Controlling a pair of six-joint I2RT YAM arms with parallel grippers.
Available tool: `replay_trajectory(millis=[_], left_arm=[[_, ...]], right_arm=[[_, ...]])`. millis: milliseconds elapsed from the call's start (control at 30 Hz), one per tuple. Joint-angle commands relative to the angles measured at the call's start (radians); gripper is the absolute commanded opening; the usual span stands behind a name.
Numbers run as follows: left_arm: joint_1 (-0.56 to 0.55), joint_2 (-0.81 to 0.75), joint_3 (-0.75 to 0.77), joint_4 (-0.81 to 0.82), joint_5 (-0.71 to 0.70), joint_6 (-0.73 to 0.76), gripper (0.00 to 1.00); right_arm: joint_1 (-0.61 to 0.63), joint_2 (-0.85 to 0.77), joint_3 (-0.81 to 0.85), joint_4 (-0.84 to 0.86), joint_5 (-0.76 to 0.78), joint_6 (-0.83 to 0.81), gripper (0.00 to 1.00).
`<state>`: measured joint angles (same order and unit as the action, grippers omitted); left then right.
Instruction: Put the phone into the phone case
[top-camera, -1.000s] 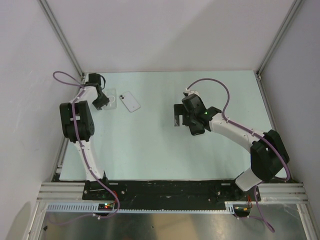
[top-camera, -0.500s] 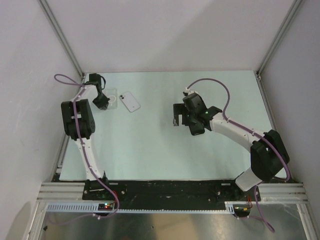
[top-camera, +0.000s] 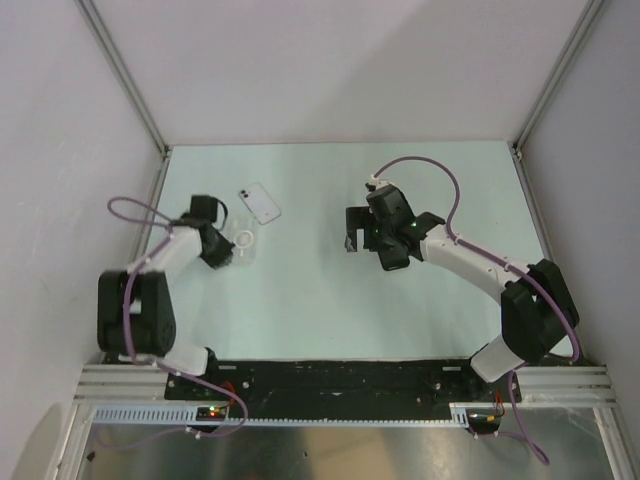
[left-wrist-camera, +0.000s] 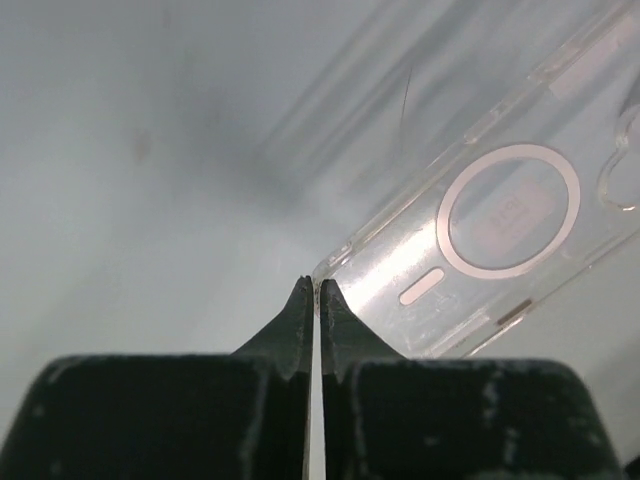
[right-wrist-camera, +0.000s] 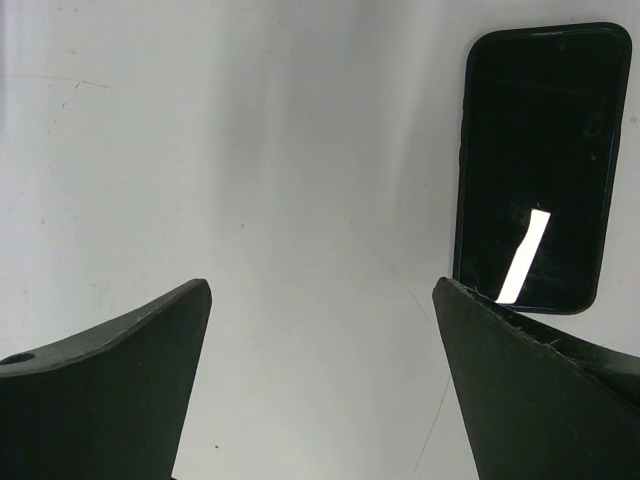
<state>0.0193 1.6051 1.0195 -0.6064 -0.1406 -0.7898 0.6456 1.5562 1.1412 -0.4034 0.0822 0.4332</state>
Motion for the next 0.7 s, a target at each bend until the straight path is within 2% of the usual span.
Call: replay_trajectory(millis=[0, 100, 200, 333, 433, 467, 533, 667], left_arm=[[-0.122, -0.241, -0.293, 0.104, 0.012, -0.267, 0.00], [-0.248, -0.391, -0.469, 0.133, -0.024, -0.463, 0.00], [-0.401, -0.488, -0.556, 0.139, -0.084, -0.671, 0.00], [-0.537, -0.524, -0.572, 0.140, -0.151, -0.842, 0.00], [-0.578, -0.494, -0.530, 0.140, -0.181, -0.894, 0.01], [-0.588, -0.473, -0.515, 0.139, -0.184, -0.904, 0.04], [-0.600, -0.433, -0.475, 0.139, -0.181, -0.906, 0.16], [-0.614, -0.391, -0.413, 0.139, -0.167, -0.867, 0.48]], right_arm=[[-0.007, 0.003, 0.037, 0.039, -0.020, -0.009, 0.99], [-0.004, 0.022, 0.042, 0.039, -0.028, -0.008, 0.99], [0.000, 0.043, 0.044, 0.041, -0.030, -0.005, 0.99], [0.012, 0.080, 0.053, 0.048, -0.026, 0.010, 0.99], [0.032, 0.113, 0.061, 0.053, -0.011, 0.032, 0.98], [0.040, 0.126, 0.065, 0.055, -0.004, 0.041, 0.98], [0.058, 0.150, 0.077, 0.060, 0.002, 0.064, 0.97], [0.101, 0.214, 0.126, 0.071, 0.013, 0.095, 0.94]])
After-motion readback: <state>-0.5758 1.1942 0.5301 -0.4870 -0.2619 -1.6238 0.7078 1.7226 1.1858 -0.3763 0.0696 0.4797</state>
